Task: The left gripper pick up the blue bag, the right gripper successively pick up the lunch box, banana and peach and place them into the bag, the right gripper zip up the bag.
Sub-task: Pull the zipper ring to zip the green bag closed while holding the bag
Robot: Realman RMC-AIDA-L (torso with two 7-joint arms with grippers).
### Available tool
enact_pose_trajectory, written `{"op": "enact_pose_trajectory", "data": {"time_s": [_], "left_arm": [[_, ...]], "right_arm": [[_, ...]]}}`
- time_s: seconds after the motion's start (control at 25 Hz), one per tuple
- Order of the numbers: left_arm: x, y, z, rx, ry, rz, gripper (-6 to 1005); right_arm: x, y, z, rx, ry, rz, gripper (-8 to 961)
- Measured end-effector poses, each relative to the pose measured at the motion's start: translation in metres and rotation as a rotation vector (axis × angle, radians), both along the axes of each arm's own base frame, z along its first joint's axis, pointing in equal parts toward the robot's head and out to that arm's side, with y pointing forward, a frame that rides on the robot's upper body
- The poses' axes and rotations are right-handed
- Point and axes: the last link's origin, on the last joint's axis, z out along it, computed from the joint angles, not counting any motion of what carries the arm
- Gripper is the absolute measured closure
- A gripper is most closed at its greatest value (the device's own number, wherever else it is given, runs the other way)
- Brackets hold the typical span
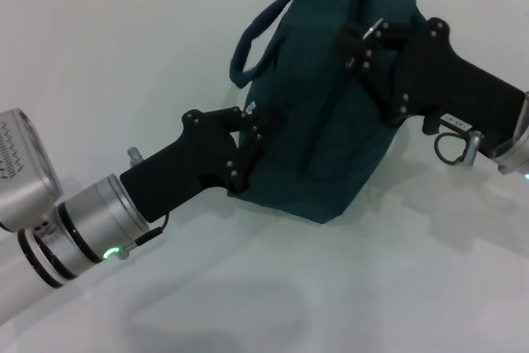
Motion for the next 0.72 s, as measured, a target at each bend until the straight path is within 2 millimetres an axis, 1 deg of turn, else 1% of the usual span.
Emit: {"op": "enact_pose_trajectory", "data": {"time_s": [0.28, 0.52, 0.72], "left_arm": [[-0.002, 0.000, 0.000, 0.009, 0.009, 0.005, 939], [-0.015, -0.004, 0.007, 0.064, 0.031, 0.036, 946], [-0.025, -0.009, 0.014, 0.104, 0.041, 0.055, 953]], "right_arm": [[0.012, 0.006, 0.011, 0.053, 0.069, -0.115, 924], [0.028, 0.019, 0.021, 0.043, 0.155, -0.292, 925], [0.041, 0.022, 0.027, 0.039, 0.208, -0.385, 925]]}}
